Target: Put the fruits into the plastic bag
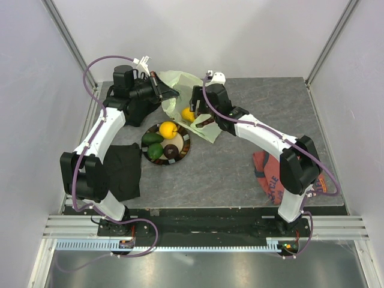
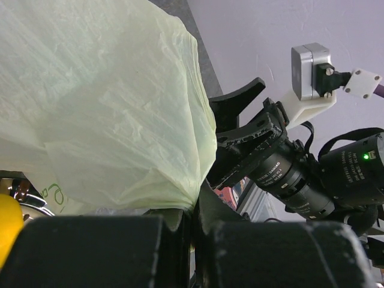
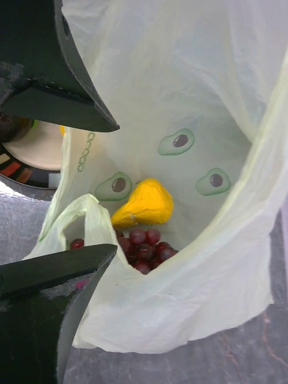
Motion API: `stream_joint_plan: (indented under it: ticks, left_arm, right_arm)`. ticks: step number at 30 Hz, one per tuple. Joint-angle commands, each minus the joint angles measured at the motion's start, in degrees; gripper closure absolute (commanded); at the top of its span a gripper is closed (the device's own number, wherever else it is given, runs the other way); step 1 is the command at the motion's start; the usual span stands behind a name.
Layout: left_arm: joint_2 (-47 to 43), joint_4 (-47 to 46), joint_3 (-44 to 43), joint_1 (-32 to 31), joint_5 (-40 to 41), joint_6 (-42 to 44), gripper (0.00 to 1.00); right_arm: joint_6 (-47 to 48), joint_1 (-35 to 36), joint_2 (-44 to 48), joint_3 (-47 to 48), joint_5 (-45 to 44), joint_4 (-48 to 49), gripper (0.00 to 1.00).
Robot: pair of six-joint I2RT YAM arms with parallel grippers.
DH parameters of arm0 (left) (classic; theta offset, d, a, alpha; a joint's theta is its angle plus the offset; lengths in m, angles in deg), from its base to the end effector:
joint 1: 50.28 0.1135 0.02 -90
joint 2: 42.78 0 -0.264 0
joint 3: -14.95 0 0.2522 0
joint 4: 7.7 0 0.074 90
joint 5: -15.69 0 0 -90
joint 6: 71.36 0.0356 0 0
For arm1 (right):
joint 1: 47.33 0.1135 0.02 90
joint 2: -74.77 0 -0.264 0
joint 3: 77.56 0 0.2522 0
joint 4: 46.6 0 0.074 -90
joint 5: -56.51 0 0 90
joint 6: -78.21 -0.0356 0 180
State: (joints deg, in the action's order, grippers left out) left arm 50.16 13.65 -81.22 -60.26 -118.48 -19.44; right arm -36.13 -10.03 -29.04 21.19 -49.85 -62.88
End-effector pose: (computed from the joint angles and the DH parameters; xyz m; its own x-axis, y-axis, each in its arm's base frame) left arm 0.3699 -0.0903 0.3604 -0.7200 -0.3225 -0.6145 0.4223 0.4990 -0.7568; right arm 0.3521 0.2556 0.3083 -0.4174 0.1792 -0.8909 -0.2203 0.9312 0.2905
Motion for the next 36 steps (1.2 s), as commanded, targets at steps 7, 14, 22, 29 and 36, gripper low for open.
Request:
stream_joint_plan:
  ticks: [7, 14, 22, 29, 36]
  left_arm:
    - [-0.9, -1.0, -0.6, 0.0, -1.6, 0.7, 0.98]
    - [-0.6, -1.0, -1.0, 0.0, -1.5, 0.6, 0.99]
    - [-0.5, -1.0, -0.8, 0.0, -1.6, 0.7, 0.98]
    - [-0.5, -1.0, -1.0, 0.0, -1.5, 0.7, 0.99]
    - [-0.7, -0.9, -0.7, 0.0, -1.5, 0.8, 0.98]
  right_arm:
    - [-7.0, -0.1, -4.5, -0.1, -2.6, -11.7, 0.19]
    - [-9.0, -0.1, -5.2, -0.4, -5.7, -17.6, 0.21]
    - [-11.2, -0.6, -9.4, 2.4, -5.1, -21.2, 0.21]
    - [-10.6, -1.0, -12.6, 4.3, -4.7, -21.7, 0.27]
    - [-10.3, -1.2, -12.3, 4.0, -4.3, -21.6, 0.59]
